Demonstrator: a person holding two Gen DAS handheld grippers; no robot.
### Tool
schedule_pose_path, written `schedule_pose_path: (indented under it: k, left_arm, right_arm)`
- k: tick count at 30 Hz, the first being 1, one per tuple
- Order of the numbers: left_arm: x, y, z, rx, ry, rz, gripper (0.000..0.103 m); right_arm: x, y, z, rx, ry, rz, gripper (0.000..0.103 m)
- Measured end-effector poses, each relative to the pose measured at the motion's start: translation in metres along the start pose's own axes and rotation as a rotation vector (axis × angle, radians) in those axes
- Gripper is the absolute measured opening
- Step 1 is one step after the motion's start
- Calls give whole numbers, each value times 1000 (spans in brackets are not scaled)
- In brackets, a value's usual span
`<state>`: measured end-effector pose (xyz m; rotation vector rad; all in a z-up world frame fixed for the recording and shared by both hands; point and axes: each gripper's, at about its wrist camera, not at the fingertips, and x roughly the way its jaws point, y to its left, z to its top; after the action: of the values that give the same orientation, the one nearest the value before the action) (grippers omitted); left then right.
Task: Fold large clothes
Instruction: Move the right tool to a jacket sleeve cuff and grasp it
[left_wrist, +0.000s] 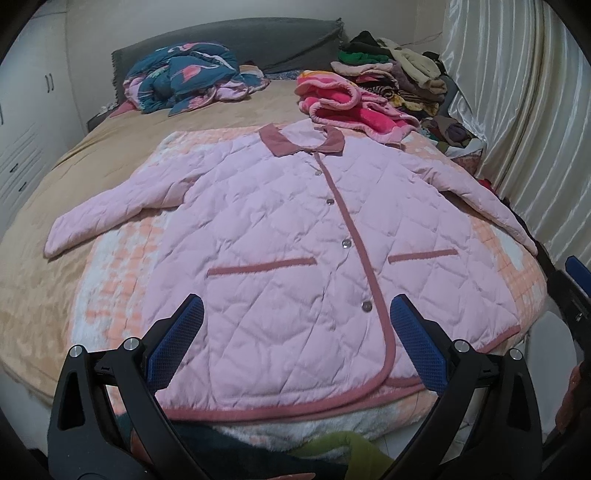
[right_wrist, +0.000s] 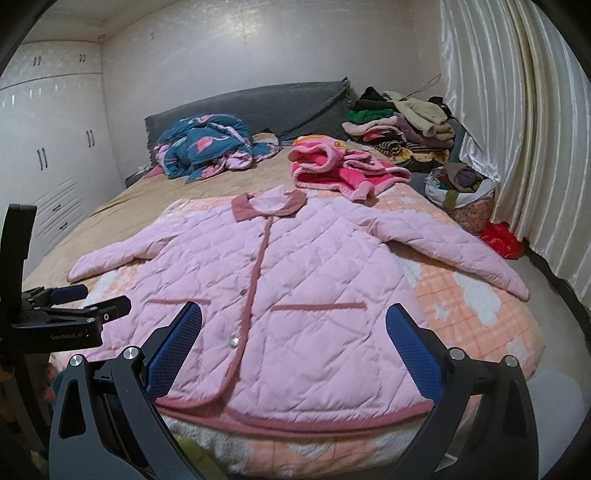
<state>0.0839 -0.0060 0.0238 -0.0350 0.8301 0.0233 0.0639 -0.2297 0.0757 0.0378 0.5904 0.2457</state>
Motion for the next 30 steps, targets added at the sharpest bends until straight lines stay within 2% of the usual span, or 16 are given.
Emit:
schedule_pose_path:
  k: [15,26,30]
  left_arm:
    - [45,-34,72,72,2,-12,95]
    - [81,-51,123,89,3,-25,95]
    - [95,-62,136,106,1,-32,95]
  right_arm:
    - [21,-41,45,18,-39,-101,99]
    - [57,-88,72,62,-40,-179,99]
    - [78,-105,77,87,-16,-206,99]
